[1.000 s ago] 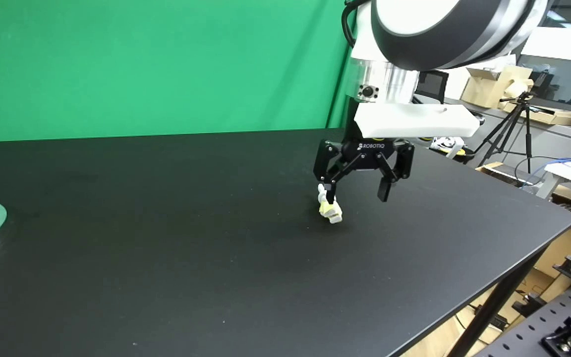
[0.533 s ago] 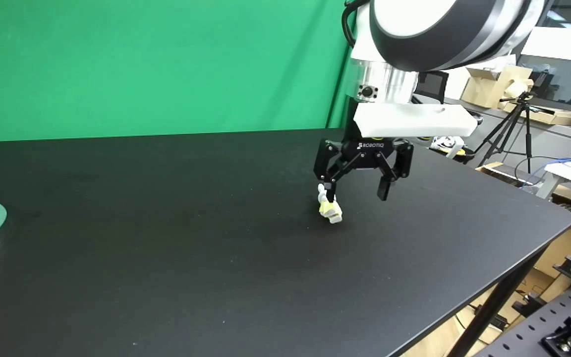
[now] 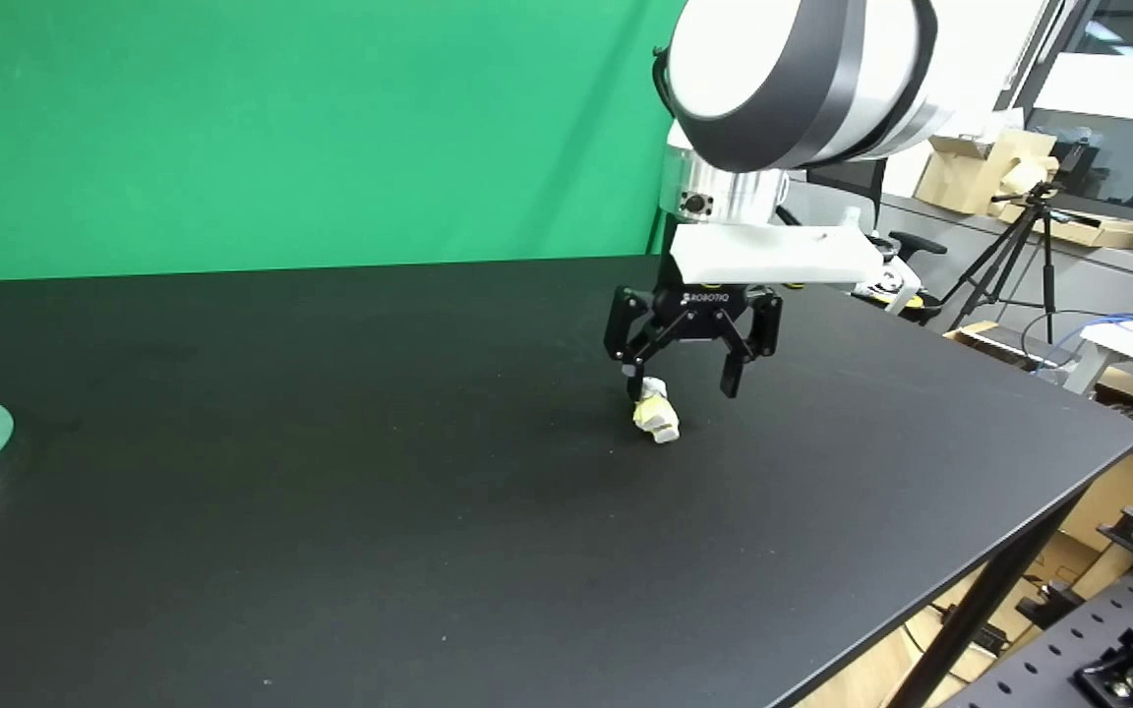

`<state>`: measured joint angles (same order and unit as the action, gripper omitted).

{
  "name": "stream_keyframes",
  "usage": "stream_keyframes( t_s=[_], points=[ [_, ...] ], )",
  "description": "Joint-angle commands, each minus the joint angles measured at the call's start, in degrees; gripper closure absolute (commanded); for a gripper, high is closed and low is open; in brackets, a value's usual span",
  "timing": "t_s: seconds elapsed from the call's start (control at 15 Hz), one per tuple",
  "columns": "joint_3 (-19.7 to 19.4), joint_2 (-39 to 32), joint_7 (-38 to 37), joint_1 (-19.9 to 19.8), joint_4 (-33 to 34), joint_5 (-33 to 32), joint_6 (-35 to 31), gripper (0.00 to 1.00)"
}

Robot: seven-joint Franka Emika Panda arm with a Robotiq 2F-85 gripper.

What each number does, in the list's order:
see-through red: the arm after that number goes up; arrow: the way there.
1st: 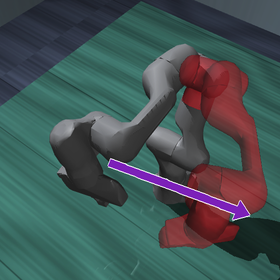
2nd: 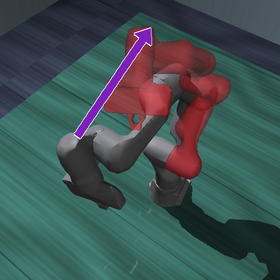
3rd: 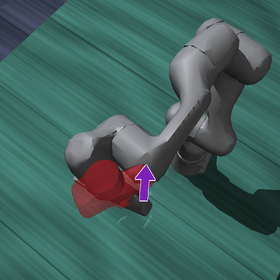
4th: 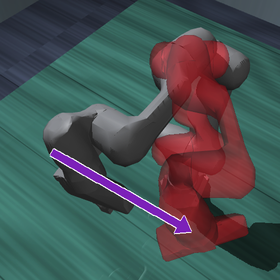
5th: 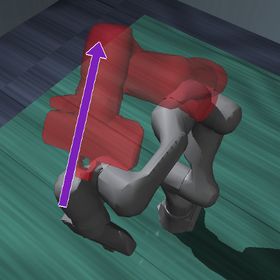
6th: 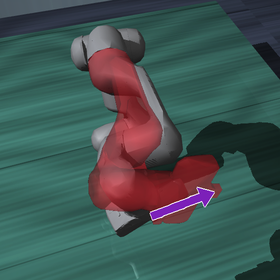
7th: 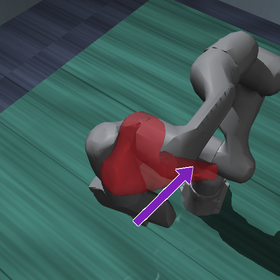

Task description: Move the white toy to the left, move the toy to the right then move it forwards

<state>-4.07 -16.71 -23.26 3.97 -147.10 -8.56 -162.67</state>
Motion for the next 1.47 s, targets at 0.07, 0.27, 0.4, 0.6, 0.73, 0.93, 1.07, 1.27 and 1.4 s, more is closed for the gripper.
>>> stream_keyframes(
  t_s=[0.07, 0.27, 0.4, 0.6, 0.73, 0.93, 1.07, 1.27, 1.4],
  points=[
    [-0.63, -4.72, 2.79, 1.55, 5.49, 2.66, 0.99, 0.25],
    [-0.76, -5.70, 3.50, 2.17, 6.55, 3.76, 0.77, 0.49],
    [-0.85, -5.98, 3.91, 2.39, 7.05, 4.36, 0.83, 0.62],
    [-1.20, -5.54, 3.85, 2.94, 7.21, 4.28, 0.89, 0.82],
    [-1.43, -5.19, 3.65, 3.35, 7.36, 4.05, 1.06, 0.90],
    [-1.51, -4.46, 3.44, 4.35, 7.94, 3.64, 1.61, 0.90],
    [-1.06, -3.84, 3.53, 5.30, 8.38, 3.49, 2.01, 0.90],
    [0.21, -4.15, 3.93, 6.87, 9.99, 3.65, 2.93, 0.90],
    [1.37, -4.91, 4.32, 7.59, 11.29, 3.94, 3.81, 0.90]
  ],
)
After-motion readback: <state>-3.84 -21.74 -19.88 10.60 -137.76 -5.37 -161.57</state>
